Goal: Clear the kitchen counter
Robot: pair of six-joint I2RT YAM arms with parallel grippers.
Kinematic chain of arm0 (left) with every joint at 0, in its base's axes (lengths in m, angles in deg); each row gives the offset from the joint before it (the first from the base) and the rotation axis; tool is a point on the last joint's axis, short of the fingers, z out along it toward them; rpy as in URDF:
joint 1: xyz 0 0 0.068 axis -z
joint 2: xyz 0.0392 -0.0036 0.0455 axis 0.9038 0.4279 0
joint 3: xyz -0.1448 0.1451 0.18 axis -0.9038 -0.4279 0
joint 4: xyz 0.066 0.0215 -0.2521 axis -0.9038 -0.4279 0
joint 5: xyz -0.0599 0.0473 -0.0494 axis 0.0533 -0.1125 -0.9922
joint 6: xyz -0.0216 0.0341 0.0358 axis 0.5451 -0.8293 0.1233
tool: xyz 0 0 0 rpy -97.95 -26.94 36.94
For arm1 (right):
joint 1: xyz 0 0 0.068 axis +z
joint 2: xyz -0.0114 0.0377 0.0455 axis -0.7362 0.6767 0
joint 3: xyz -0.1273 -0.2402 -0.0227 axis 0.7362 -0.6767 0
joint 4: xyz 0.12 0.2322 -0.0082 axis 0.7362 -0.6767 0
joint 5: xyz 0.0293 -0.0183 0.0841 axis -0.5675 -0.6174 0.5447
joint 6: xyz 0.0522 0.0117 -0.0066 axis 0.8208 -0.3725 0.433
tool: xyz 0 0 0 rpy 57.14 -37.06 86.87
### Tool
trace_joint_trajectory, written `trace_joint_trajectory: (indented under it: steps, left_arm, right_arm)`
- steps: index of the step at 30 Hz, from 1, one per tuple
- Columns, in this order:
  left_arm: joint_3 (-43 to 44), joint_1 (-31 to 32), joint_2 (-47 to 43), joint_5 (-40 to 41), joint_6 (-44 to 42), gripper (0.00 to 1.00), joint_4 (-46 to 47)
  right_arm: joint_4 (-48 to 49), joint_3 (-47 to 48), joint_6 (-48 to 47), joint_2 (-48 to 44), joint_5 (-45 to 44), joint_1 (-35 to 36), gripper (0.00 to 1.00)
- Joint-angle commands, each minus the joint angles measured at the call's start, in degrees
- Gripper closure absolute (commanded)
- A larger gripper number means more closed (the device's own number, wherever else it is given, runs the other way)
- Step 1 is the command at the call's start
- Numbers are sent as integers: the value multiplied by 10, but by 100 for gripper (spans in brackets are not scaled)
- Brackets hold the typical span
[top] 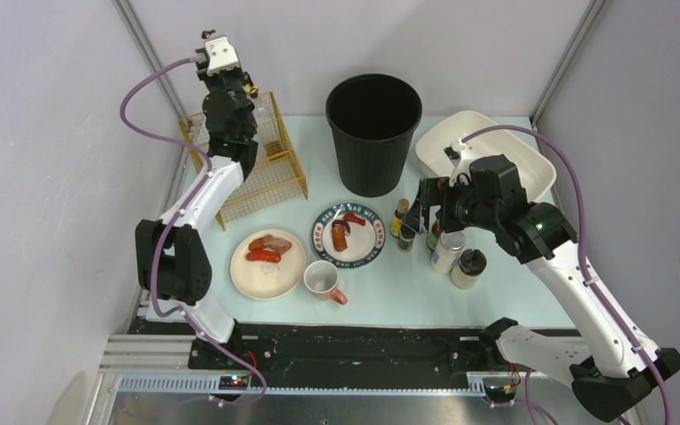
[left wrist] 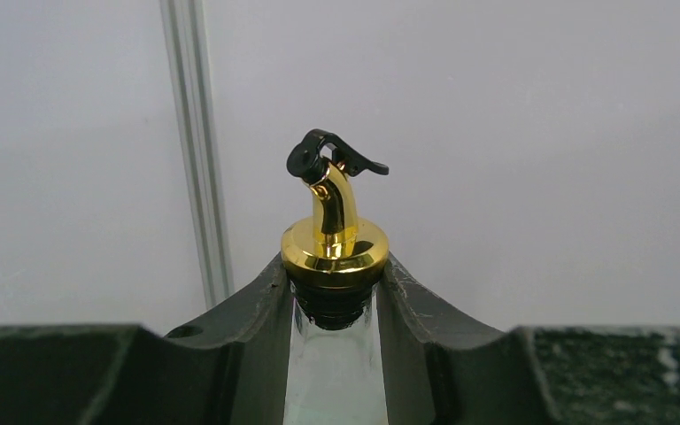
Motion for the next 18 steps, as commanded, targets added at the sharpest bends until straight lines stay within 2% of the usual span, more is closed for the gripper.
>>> trace_joint_trajectory:
  steps: [1, 4, 8, 13, 15, 18]
  left_arm:
    - [1, 19, -49, -10, 12, 100, 39]
    - [6, 31, -66, -2, 25, 100, -3]
    - [24, 40, -94, -1, 67, 100, -115]
    - [28, 49, -127, 10, 98, 100, -186]
    - [38, 52, -143, 4, 112, 100, -233]
    - [85, 53, -161, -11, 146, 100, -352]
  right_arm:
    - [11, 3, 4, -6, -1, 5, 4]
    - [12, 3, 3, -15, 3, 6, 4]
    - [9, 3, 3, -33, 8, 8, 4]
    - [0, 3, 4, -60, 9, 11, 4]
    - [-4, 3, 5, -72, 8, 13, 4]
    - [-15, 2, 9, -88, 7, 19, 4]
